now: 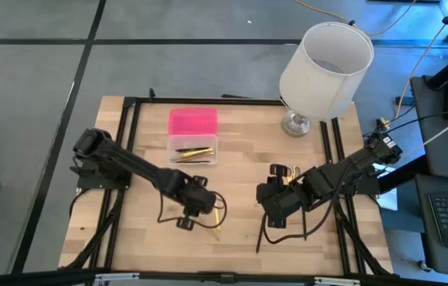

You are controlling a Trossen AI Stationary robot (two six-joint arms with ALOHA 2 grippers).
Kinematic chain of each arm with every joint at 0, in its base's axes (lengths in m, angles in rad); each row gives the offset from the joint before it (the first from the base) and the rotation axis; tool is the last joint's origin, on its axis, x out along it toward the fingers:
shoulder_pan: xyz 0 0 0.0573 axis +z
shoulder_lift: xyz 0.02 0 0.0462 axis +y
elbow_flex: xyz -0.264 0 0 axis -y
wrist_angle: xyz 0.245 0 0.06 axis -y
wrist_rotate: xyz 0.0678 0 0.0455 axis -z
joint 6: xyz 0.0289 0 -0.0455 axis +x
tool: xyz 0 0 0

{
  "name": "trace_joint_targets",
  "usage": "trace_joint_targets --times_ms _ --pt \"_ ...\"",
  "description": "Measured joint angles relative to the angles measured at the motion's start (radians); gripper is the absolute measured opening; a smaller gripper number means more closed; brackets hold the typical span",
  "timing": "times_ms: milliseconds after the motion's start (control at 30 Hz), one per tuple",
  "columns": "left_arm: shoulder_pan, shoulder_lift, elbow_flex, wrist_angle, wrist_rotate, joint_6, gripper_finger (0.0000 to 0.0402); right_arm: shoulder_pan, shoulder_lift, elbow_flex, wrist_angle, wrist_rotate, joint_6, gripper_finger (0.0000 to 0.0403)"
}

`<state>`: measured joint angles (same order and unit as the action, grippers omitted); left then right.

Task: Pick & place school supplies into a supply box
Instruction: Put the yellow pencil into the pink supply box

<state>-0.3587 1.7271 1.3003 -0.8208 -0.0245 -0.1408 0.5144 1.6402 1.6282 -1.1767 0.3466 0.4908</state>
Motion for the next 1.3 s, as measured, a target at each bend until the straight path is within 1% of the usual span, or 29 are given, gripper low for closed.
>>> trace_joint_targets --times_ms 133,267,500,600,700,800,967,1133,1300 --pt "-0.017 0.043 0.0 -0.016 -0.008 -0.055 0.0075 0.0 0.0 0.0 0.0 -0.001 0.002 0.0196" --pt "-0.021 0.054 0.0 -0.013 -0.009 -0.126 0.0075 0.0 0.0 0.0 0.001 -0.003 0.002 0.0196" --pt "-0.019 0.055 0.0 -0.013 -0.009 -0.112 0.0077 0.0 0.0 0.0 0.001 -0.003 0.001 0.0196" --pt "-0.019 0.055 0.0 -0.013 -0.009 -0.11 0.009 0.0 0.0 0.0 0.001 -0.003 0.0 0.0196" --pt "-0.019 0.054 0.0 -0.013 -0.006 -0.111 0.0117 0.0 0.0 0.0 0.001 -0.002 -0.002 0.0196" --pt "-0.019 0.054 0.0 -0.01 0.014 -0.16 0.014 0.0 0.0 0.0 0.002 -0.002 -0.005 0.0196" --pt "-0.019 0.055 0.0 0.003 0.02 -0.221 0.0154 0.0 0.0 0.0 0.003 0.001 -0.003 0.0196" --pt "-0.019 0.055 -0.003 -0.023 0.023 -0.103 0.015 -0.002 0.0 0.0 0.014 0.026 0.0 0.0196" --pt "-0.026 0.058 -0.059 -0.046 0.024 -0.011 0.0149 -0.004 0.0 0.0 0.024 0.027 0.0 0.0196"
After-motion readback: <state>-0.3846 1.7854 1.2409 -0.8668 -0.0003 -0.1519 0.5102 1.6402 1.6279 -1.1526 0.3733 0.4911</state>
